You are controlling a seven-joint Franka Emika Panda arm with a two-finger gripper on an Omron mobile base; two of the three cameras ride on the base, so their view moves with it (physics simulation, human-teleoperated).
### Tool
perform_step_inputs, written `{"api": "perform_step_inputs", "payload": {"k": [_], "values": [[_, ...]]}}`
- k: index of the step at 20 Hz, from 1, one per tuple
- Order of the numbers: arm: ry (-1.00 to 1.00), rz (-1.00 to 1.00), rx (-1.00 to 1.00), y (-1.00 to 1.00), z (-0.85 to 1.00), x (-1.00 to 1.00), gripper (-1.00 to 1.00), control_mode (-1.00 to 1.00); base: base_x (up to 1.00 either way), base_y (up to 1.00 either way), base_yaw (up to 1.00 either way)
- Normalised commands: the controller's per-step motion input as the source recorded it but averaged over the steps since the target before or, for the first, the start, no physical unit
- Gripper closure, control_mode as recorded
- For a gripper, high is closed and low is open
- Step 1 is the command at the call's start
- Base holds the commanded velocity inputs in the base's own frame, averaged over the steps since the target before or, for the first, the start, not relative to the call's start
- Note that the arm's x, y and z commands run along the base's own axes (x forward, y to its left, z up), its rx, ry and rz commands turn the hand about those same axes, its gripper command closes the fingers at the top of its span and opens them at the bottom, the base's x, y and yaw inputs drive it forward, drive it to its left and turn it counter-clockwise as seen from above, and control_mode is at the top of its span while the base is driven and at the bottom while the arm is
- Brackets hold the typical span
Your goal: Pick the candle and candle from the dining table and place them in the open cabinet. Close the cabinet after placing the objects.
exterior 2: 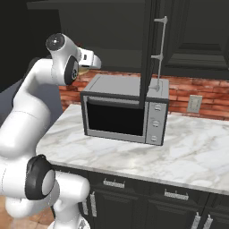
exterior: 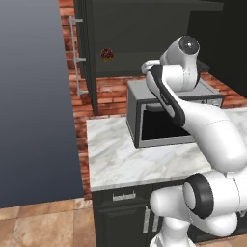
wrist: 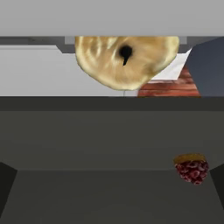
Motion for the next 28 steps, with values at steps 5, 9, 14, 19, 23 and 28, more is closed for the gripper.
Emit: {"api": "perform_step_inputs", "payload": {"k": [5, 9, 14, 19, 23, 28], "values": [[-0.04, 0.00, 0.00, 0.00, 0.05, 0.36, 1.00, -1.00, 0.00, 0.00, 0.00], [-0.01, 0.00, 0.00, 0.00, 0.00, 0.31, 1.00, -1.00, 0.00, 0.00, 0.00], [0.00, 0.00, 0.00, 0.00, 0.02, 0.36, 1.00, -1.00, 0.00, 0.00, 0.00], [0.03, 0.00, 0.00, 0.00, 0.04, 0.42, 1.00, -1.00, 0.00, 0.00, 0.00], [0.10, 0.00, 0.01, 0.00, 0.00, 0.42, 1.00, -1.00, 0.00, 0.00, 0.00], [0.12, 0.00, 0.01, 0.00, 0.00, 0.49, 1.00, -1.00, 0.00, 0.00, 0.00]]}}
